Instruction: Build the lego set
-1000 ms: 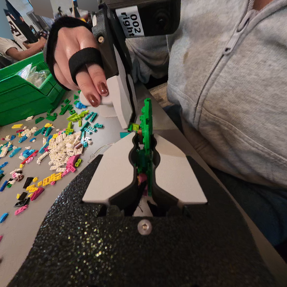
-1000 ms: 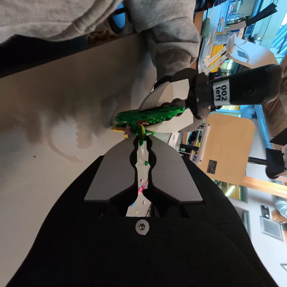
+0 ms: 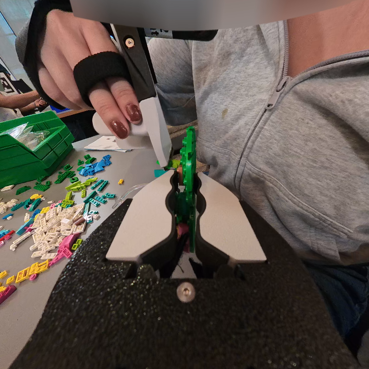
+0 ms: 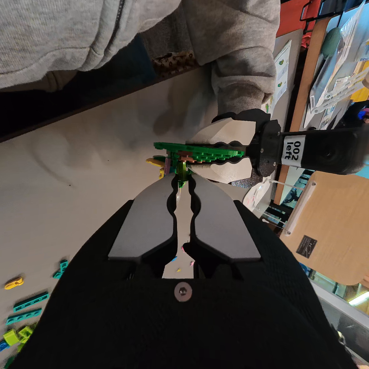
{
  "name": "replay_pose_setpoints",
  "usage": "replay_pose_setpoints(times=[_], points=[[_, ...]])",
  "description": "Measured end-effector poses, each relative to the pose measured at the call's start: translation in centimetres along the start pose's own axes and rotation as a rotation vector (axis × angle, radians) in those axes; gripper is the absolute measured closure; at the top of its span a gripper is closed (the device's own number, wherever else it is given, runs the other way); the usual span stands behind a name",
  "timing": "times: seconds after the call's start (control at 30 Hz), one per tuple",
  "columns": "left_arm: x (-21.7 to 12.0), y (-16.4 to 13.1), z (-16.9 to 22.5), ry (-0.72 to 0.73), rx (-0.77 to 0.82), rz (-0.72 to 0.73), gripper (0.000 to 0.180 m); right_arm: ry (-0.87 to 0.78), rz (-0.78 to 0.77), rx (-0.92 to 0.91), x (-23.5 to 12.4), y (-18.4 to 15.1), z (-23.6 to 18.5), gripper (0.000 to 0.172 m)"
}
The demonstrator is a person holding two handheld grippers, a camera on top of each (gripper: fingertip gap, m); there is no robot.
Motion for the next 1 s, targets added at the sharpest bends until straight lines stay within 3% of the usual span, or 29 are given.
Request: replay_pose_setpoints(times=[0.33,0.53,0.7,0.83,1.0], points=[[-0.2,0.1,-0.2,-0.015,-0.023,0.034,0.165,0.013,-0.045,-0.037,-0.2,0.0,0.2,0.163],[-0.7,-0.2,-0.4,-0.027,-0.068,0.047,0.165,0.067,-0.101,0.070,-0.6,-2.0,0.0,0.164],[-1.4,-0.8,-0.7,0.004,-0.075,-0.019,0.164,0.170,-0.169,0.293,0.9,-5.1,-4.0,0.164],[-1.8,-1.0,-1.0,0.027,-0.068,-0.049,0.164,0.184,-0.228,0.382,3.6,-7.4,-8.2,0.164],[-1.8,-1.5,-1.2,0.041,-0.069,-0.082,0.164,0.149,-0.249,0.424,4.5,-8.1,-9.7,0.164]])
Point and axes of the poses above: each gripper's, where its closed fingertips meet, x out along the fingers, y out of its top, z = x × y across the jaws, the point moved 1 cm from there along -x, back along the fingers, and after that the axes turned 3 degrees about -x, right-handed, at the moved point
